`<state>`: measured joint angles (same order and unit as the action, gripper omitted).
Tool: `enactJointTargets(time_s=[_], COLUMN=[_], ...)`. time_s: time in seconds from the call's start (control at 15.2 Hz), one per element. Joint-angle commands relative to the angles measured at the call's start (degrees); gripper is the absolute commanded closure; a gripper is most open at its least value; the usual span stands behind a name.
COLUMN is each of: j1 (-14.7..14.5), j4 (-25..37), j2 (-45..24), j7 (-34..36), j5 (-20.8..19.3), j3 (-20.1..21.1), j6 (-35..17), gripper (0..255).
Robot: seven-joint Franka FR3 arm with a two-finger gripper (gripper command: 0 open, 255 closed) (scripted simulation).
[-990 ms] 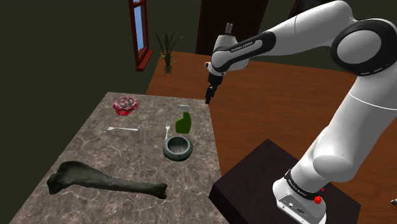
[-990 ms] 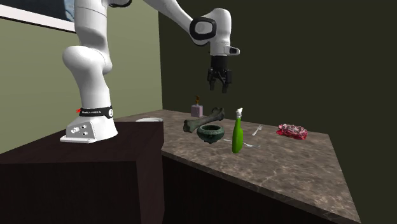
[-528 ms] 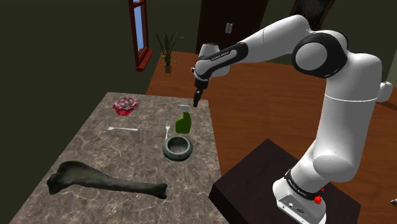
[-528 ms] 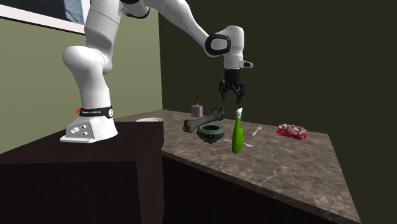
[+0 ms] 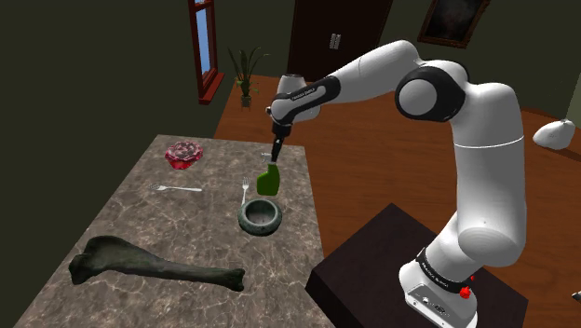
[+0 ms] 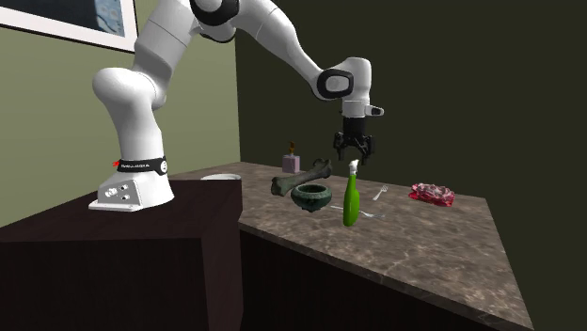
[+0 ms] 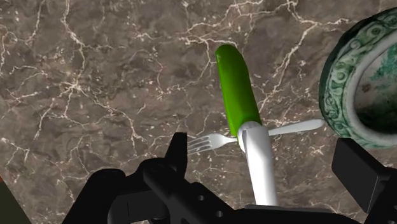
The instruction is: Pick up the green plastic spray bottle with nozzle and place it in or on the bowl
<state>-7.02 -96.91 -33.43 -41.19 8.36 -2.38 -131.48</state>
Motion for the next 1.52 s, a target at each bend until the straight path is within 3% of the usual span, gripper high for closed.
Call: enactJointTargets(time_s=[0.0, 0.66, 0.73, 1.45], j1=[-0.12, -0.15, -0.15, -0.19], j4=[-0.40, -0.39, -0.39, -0.34], j2=[-0.87, -2.18, -2.18, -1.19], j7=[-0.03, -0.12, -0.12, 0.04], j5=[0.11, 0.26, 0.26, 0.13], j3=[0.13, 0.25, 0.25, 0.17], j6=[-1.30, -2.61, -2.61, -1.58], gripper=[0, 0, 255, 255])
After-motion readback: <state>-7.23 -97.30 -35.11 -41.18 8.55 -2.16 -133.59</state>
